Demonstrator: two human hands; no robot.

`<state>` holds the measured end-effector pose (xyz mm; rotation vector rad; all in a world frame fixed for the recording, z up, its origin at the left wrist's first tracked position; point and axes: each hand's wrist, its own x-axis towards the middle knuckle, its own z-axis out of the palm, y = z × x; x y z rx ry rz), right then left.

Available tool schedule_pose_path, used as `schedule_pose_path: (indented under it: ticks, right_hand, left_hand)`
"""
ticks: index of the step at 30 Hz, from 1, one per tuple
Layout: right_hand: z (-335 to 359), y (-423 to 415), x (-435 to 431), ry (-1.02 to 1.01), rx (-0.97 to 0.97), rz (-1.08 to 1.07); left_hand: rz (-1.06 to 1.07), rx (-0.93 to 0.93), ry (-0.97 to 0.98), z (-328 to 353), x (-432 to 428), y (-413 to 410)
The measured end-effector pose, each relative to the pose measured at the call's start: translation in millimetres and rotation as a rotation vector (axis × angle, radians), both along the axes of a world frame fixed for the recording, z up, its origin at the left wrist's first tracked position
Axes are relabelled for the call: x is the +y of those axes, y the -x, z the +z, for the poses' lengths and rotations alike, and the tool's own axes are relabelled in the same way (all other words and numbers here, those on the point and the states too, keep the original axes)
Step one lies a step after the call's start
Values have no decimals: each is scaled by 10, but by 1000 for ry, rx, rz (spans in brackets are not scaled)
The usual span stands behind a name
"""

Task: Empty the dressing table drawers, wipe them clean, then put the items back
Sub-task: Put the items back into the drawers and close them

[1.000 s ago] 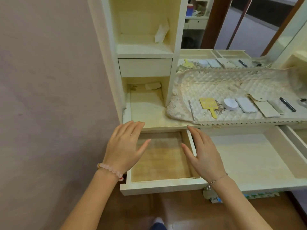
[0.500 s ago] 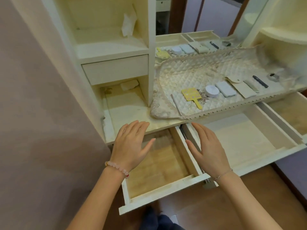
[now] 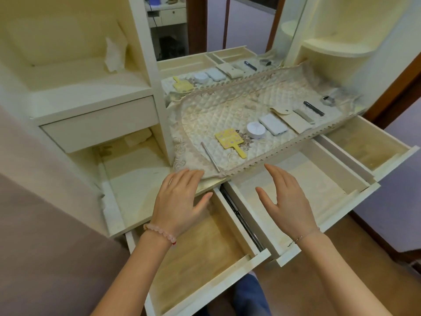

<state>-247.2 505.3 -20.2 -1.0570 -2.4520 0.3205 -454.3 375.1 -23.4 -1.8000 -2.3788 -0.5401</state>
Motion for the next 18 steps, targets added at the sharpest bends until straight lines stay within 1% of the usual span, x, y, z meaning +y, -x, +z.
schedule_pose_path:
  ticks: [7,18]
  right_hand:
    - [-156,39,614,13,-4,66]
    - [-591,111,1877,142,-71,288]
  left_hand:
    - [62,13,17,-119,480,-70]
    - [345,-51,146,-508,1291,-403]
